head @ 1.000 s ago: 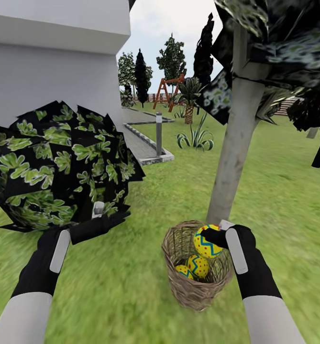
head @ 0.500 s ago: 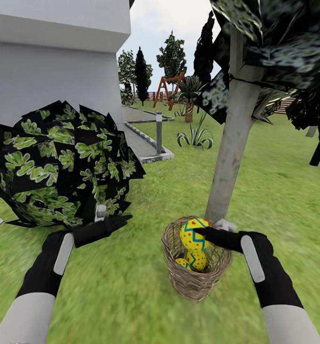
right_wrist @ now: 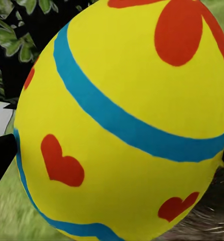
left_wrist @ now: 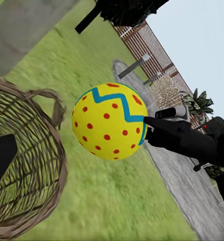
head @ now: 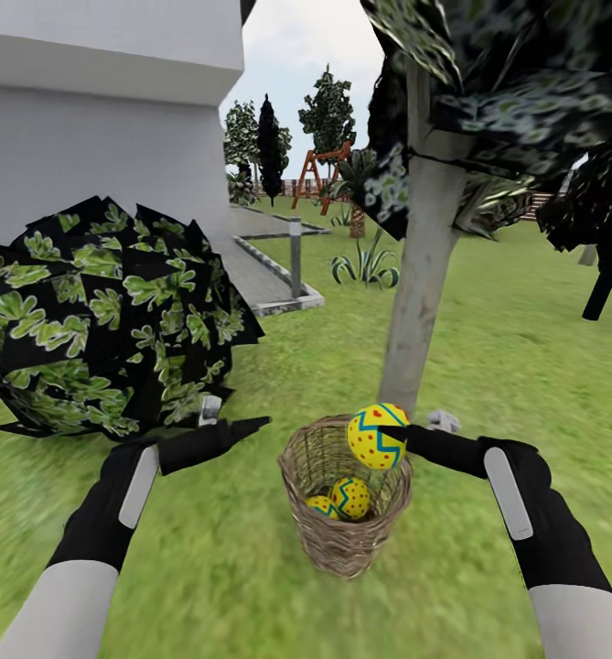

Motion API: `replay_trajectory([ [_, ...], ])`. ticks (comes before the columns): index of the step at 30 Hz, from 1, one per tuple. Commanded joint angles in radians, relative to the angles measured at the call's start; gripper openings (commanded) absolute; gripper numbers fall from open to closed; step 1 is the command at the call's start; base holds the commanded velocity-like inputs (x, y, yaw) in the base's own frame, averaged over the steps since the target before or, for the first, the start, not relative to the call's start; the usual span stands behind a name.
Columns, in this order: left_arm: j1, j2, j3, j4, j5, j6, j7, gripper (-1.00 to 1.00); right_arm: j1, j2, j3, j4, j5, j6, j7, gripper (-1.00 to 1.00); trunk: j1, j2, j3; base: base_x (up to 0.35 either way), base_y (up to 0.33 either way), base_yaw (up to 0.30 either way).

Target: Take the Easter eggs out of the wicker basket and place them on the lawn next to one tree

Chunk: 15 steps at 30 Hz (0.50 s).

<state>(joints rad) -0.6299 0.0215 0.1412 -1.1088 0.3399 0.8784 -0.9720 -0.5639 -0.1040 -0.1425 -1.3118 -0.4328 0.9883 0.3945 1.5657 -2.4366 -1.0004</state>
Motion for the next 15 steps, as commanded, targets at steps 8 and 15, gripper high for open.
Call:
replay_trajectory([
  [8, -0.001, 0.0, -0.002, 0.0, 0.001, 0.001, -0.002, 1.0, -0.001, -0.008, -0.002, 0.007, 0.007, 0.003, 0.011, -1.0, 0.0, 0.0, -0.001, 0.0, -0.31, 0.0],
  [15, -0.001, 0.0, -0.002, 0.0, 0.001, 0.001, -0.002, 1.0, -0.001, -0.011, -0.033, 0.009, 0.009, 0.003, 0.011, -1.0, 0.0, 0.0, -0.001, 0.0, -0.325, 0.0],
])
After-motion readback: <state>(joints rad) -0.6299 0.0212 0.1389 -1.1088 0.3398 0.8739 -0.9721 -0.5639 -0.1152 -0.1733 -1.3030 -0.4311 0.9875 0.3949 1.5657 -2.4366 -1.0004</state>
